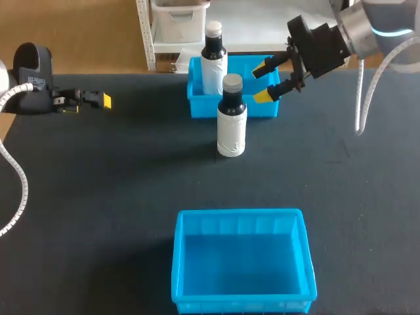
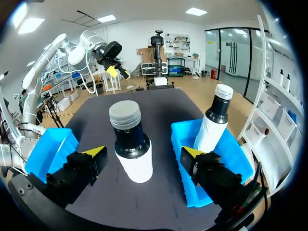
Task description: Pick up the bottle, and place it in the far bin if it is heavy, or in the near bin if it is light.
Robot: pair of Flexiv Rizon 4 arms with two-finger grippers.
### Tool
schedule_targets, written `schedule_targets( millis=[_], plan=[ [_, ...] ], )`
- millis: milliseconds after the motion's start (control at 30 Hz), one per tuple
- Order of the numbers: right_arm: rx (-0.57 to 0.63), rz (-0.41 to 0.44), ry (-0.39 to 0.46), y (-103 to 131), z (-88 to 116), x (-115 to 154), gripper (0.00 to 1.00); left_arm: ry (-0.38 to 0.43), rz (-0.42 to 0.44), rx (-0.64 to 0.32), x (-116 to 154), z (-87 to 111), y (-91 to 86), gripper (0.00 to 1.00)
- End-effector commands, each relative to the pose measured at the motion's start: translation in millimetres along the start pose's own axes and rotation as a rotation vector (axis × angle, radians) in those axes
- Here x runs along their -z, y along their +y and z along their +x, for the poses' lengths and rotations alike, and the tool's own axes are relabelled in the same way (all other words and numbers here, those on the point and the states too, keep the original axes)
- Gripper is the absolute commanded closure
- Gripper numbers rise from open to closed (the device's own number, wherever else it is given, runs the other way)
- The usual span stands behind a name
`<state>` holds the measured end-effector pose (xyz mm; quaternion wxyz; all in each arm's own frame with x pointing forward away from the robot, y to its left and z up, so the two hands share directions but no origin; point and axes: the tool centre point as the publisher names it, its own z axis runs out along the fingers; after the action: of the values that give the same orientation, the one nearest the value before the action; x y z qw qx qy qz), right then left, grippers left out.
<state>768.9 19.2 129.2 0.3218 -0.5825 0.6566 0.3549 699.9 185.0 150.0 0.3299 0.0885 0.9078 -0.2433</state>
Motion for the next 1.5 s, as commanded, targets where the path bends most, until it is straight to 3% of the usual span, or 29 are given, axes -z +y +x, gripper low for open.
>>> schedule_targets(
  millis=[33, 1500],
  plan=[
    [0.005, 0.095, -0.004, 6.6, -1.3, -7.6, 0.0, 0.0, 0.0, 0.0, 0.0, 0.0, 0.0, 0.0],
    [0.036, -0.042, -0.062, 19.4, -20.9, -54.0, 0.0, 0.0, 0.0, 0.0, 0.0, 0.0, 0.0, 0.0]
  ],
)
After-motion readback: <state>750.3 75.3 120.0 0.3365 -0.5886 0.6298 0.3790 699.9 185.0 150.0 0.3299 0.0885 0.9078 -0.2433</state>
